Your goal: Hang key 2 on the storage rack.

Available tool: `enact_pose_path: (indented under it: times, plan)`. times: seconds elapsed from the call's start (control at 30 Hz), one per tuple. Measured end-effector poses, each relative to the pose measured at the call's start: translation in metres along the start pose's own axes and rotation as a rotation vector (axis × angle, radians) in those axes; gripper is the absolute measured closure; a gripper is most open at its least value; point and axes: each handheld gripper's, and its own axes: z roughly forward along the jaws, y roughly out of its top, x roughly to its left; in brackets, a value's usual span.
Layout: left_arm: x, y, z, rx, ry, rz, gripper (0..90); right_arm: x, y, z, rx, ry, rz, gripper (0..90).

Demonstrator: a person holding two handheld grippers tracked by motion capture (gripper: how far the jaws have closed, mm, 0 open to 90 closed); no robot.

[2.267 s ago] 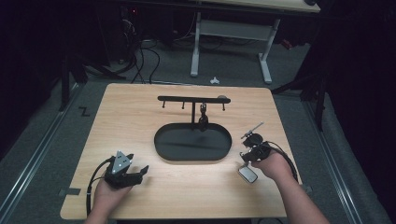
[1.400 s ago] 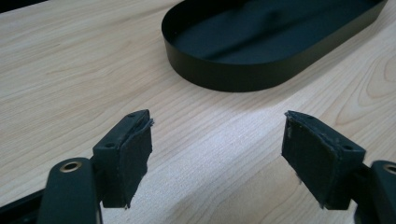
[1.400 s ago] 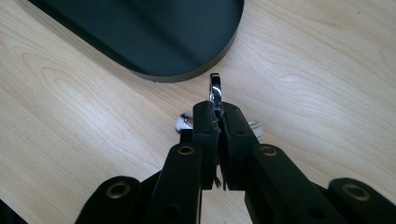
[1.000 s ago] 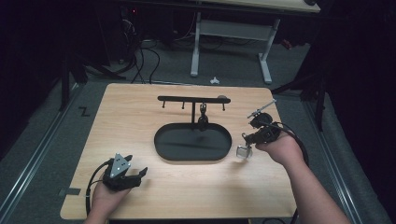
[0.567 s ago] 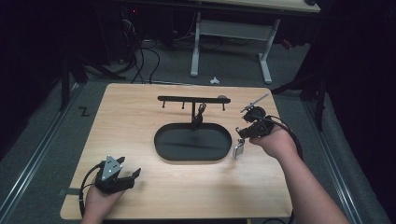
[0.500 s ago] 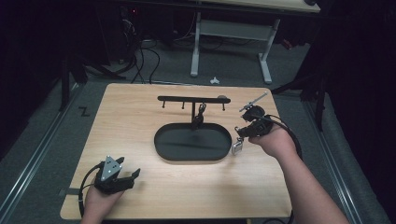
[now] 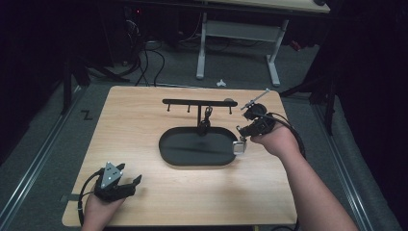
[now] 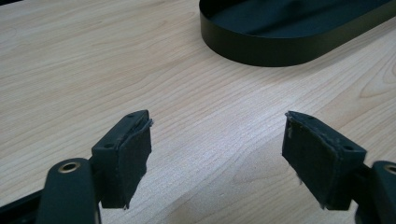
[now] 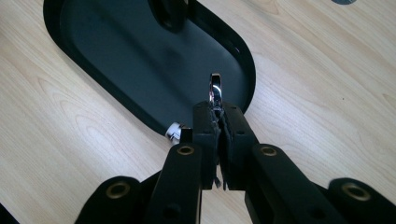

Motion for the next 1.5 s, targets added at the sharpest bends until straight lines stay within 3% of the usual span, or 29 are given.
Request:
enact_pose_path:
  times: [0.77, 1.5]
  plan:
    - [0.002, -0.001, -0.003, 0.000, -0.001, -0.003, 24.5, 0.008, 0.044, -0.008, -0.033, -0.013, -0.030, 86.4]
    - [0.000, -0.001, -0.002, 0.009, -0.008, 0.002, 24.5, -0.011, 0.050, 0.002, -0.026, -0.013, 0.012, 84.1]
